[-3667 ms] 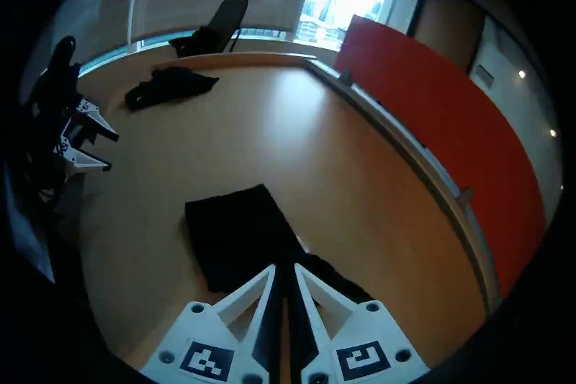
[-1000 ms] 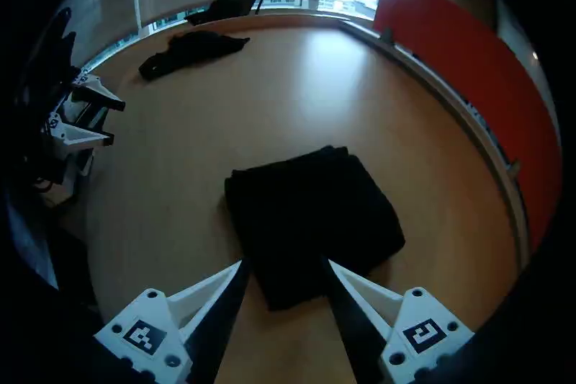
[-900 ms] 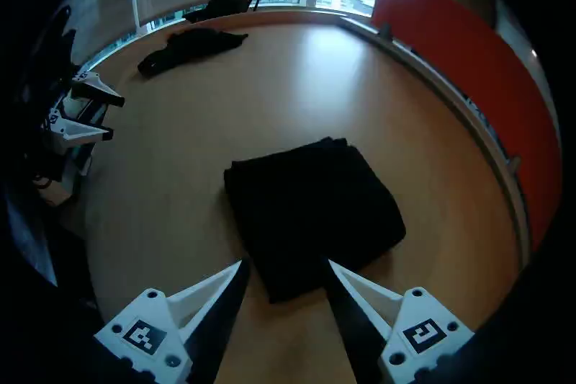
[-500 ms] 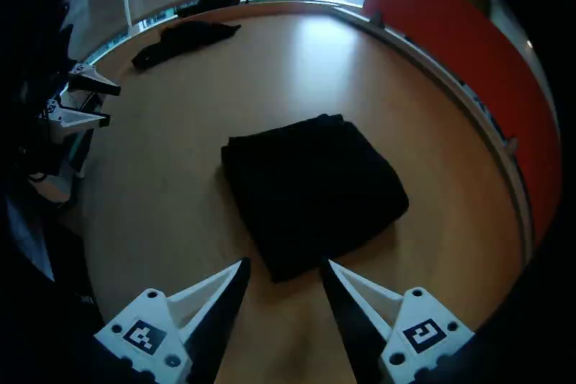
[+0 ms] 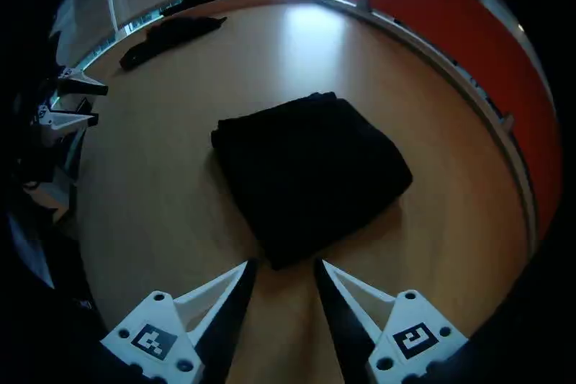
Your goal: Fold towel
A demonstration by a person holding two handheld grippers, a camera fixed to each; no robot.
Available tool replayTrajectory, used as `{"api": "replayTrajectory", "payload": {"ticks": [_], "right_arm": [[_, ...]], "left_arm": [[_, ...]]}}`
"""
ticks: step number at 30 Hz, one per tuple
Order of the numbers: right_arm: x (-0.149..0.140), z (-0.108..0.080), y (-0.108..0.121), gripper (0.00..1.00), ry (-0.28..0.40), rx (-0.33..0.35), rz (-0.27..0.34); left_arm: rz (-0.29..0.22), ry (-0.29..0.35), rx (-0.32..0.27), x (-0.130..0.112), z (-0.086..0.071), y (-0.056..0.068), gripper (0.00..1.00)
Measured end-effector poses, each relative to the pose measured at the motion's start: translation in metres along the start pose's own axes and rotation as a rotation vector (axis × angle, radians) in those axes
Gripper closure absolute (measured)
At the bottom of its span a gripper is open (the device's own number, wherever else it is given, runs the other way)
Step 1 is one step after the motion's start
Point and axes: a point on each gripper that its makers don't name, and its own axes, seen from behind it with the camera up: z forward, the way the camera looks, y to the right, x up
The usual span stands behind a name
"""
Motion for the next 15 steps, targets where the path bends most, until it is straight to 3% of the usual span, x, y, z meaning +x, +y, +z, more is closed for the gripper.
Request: {"api": "replayTrajectory", "payload": {"ticks": [3, 15], "right_arm": [[0.0007, 0.0026, -0.0007, 0.42, 0.002, -0.005, 0.013], [0.0004, 0.0064, -0.0023, 0.79, 0.005, -0.012, 0.056]], "left_arm": [[0.001, 0.001, -0.002, 0.0002, -0.0004, 0.0005, 0.07], [0.007, 0.002, -0.007, 0.0007, -0.0019, 0.001, 0.07]]}}
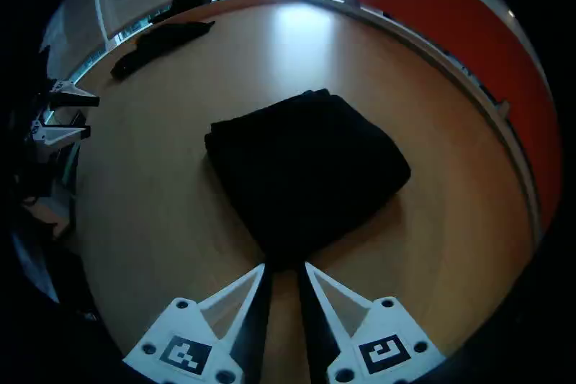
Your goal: Fold towel
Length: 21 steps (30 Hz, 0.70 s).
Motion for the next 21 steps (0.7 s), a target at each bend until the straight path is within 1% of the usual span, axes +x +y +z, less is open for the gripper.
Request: {"api": "replayTrajectory", "payload": {"ticks": [6, 14, 21], "right_arm": [[0.0, -0.002, 0.002, 0.93, 0.002, -0.015, -0.003], [0.011, -0.013, 0.007, 0.94, 0.033, -0.022, -0.015], [0.039, -0.031, 0.017, 0.95, 0.088, -0.045, -0.037]], "left_arm": [[0.003, 0.001, -0.003, -0.001, -0.001, 0.0, 0.07], [0.005, 0.007, -0.005, 0.001, -0.001, -0.001, 0.07], [0.012, 0.013, -0.01, 0.004, -0.001, -0.001, 0.07]]}}
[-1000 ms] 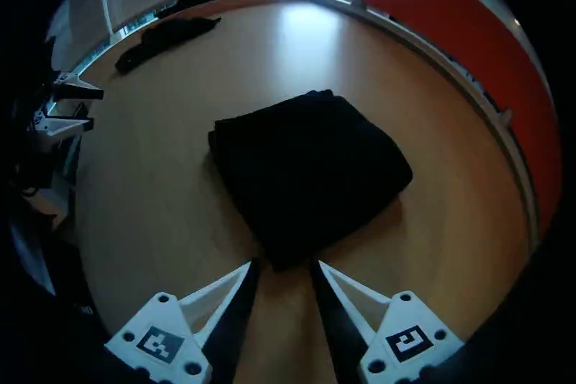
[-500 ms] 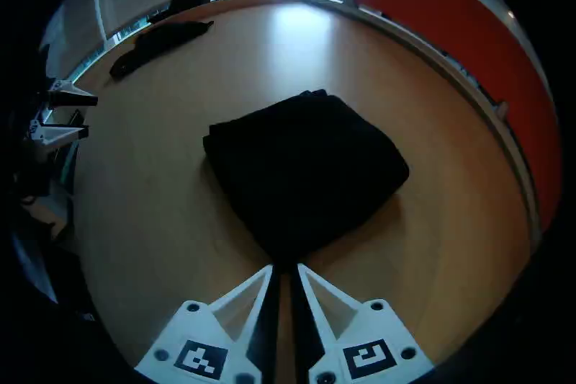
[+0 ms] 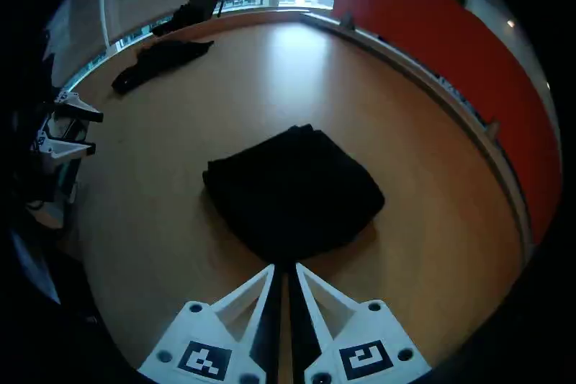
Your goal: Fold towel
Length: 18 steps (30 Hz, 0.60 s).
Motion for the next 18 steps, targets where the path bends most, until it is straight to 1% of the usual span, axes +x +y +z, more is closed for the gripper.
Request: {"api": "replayTrajectory", "payload": {"ticks": [9, 14, 18], "right_arm": [[0.053, -0.023, 0.021, 0.95, 0.087, -0.045, -0.049], [0.084, -0.035, 0.032, 0.95, 0.143, -0.062, -0.063], [0.106, -0.046, 0.041, 0.95, 0.183, -0.075, -0.086]], "left_arm": [[0.013, 0.024, -0.006, 0.012, -0.001, 0.001, 0.07], [0.024, 0.034, -0.011, 0.016, -0.003, 0.003, 0.07], [0.033, 0.039, -0.015, 0.02, -0.003, 0.004, 0.07]]}}
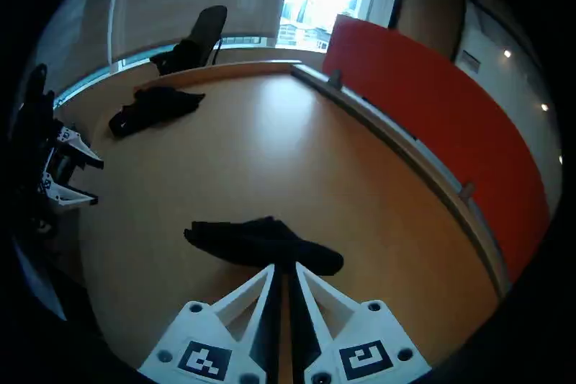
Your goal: Fold towel
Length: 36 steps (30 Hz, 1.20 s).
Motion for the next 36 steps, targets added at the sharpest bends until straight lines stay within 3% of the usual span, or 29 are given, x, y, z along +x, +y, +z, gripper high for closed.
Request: {"api": "replayTrajectory", "payload": {"ticks": [8, 15, 36], "right_arm": [[0.03, -0.016, 0.021, 0.95, 0.056, -0.032, -0.047], [0.036, -0.035, 0.043, 0.95, 0.08, -0.063, -0.033], [-0.007, -0.097, 0.127, 0.95, 0.05, -0.175, 0.044]], "left_arm": [[0.01, 0.016, -0.001, 0.009, 0.0, 0.0, 0.07], [0.024, 0.029, -0.008, 0.017, -0.001, 0.002, 0.07], [0.024, 0.035, -0.018, 0.024, 0.002, 0.005, 0.07]]}}
